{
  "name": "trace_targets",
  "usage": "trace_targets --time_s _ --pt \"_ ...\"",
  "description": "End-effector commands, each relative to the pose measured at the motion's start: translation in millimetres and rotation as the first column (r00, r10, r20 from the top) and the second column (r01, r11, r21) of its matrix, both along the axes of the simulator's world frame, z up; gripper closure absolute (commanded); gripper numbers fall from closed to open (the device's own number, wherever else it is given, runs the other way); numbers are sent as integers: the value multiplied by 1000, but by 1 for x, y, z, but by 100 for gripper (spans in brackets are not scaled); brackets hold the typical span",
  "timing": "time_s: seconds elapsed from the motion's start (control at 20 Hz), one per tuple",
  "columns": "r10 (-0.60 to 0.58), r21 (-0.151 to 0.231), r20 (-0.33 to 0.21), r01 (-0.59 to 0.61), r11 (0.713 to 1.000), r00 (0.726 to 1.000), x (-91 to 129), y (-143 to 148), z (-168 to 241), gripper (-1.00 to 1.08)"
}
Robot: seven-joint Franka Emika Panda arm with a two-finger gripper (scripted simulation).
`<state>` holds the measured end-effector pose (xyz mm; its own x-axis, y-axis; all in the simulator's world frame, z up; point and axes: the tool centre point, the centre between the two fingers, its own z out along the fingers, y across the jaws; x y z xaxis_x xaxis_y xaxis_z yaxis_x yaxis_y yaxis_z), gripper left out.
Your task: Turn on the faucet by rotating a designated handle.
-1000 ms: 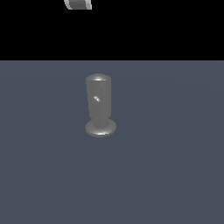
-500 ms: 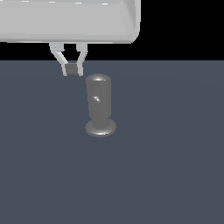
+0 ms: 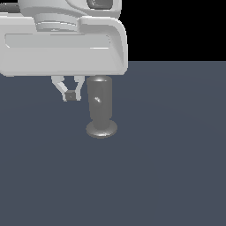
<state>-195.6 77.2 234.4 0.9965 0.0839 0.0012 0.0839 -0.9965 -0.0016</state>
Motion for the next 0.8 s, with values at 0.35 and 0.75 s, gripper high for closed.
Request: trace_targets --time_s 0.35,0.75 --pt "3 0 0 -3 1000 1000 2 3 -9 108" --pt "3 -1 -1 -3 1000 1000 12 -31 -10 108"
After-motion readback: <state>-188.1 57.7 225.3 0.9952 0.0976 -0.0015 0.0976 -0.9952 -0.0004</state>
